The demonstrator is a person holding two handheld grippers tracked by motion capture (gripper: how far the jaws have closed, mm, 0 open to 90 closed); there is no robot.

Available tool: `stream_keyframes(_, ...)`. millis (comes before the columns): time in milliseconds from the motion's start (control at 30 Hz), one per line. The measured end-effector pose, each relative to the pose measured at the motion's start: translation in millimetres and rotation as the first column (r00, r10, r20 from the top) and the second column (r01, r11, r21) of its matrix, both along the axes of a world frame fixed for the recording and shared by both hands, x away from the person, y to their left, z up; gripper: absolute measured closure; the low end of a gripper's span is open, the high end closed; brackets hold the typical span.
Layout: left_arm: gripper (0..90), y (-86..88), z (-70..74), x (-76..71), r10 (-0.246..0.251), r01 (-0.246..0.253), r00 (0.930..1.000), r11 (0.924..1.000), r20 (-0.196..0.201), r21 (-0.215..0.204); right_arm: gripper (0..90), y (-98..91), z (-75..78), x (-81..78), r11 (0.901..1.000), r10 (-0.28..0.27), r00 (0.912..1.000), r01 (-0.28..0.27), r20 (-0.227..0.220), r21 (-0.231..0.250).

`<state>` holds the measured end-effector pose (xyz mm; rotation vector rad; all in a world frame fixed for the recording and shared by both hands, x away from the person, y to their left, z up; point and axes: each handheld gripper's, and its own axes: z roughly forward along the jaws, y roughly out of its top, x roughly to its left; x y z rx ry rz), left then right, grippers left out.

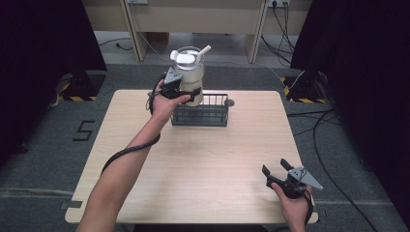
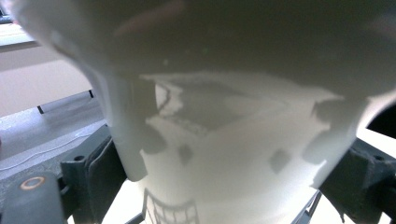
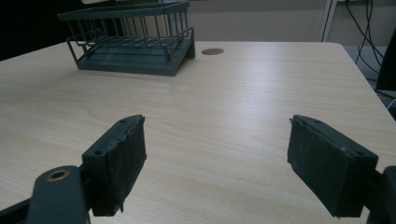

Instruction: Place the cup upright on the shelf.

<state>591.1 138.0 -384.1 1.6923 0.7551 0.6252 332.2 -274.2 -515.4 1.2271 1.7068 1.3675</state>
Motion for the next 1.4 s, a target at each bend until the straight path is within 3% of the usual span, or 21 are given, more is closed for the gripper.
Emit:
stream_keyframes(333, 10.9, -6.5, -3.3, 4.7, -0.004, 0.004, 0.9999, 1.0, -0.013, -0.004, 20.1, 0.0, 0.0, 0.0, 1.0, 0.003, 1.0, -0.003, 0.0, -0.002)
stream_keyframes(367, 10.9, -9.1, -4.8, 5.1, 0.003, -0.003, 0.9999, 0.9994, -0.014, -0.034, 20.1, 0.0, 0.0, 0.0, 1.0, 0.003, 1.0, -0.003, 0.0, -0.002)
stream_keyframes(600, 10.9, -12.5, -10.0, 8.1, 0.001, -0.002, 0.9996, 0.9998, -0.027, -0.02, 20.1, -0.1, 0.0, 0.0, 1.0, 0.004, 1.0, -0.004, 0.001, 0.0)
stream_keyframes(667, 10.9, -10.6, -10.8, 11.4, -0.008, 0.008, 1.0, 0.9998, -0.005, 0.02, 20.1, 0.0, 0.0, 0.1, 1.0, 0.005, 1.0, -0.005, 0.001, 0.0)
stream_keyframes(700, 10.9, -13.5, -12.5, 9.8, 0.004, -0.005, 0.9994, 0.9998, -0.033, -0.02, 20.1, 0.0, 0.0, 0.1, 1.0, 0.005, 1.0, -0.005, 0.001, 0.0)
stream_keyframes(733, 10.9, -11.9, -13.1, 10.5, 0.001, -0.001, 0.9993, 0.9999, -0.036, 0.011, 20.0, -0.1, 0.0, 0.0, 1.0, 0.005, 1.0, -0.005, 0.001, 0.0)
stream_keyframes(1400, 10.9, -16.0, -38.8, 18.3, 0.02, -0.018, 0.9957, 0.9996, -0.091, 0.023, 20.0, 0.2, 0.1, -0.1, 1.0, 0.009, 1.0, -0.009, 0.0, 0.0)
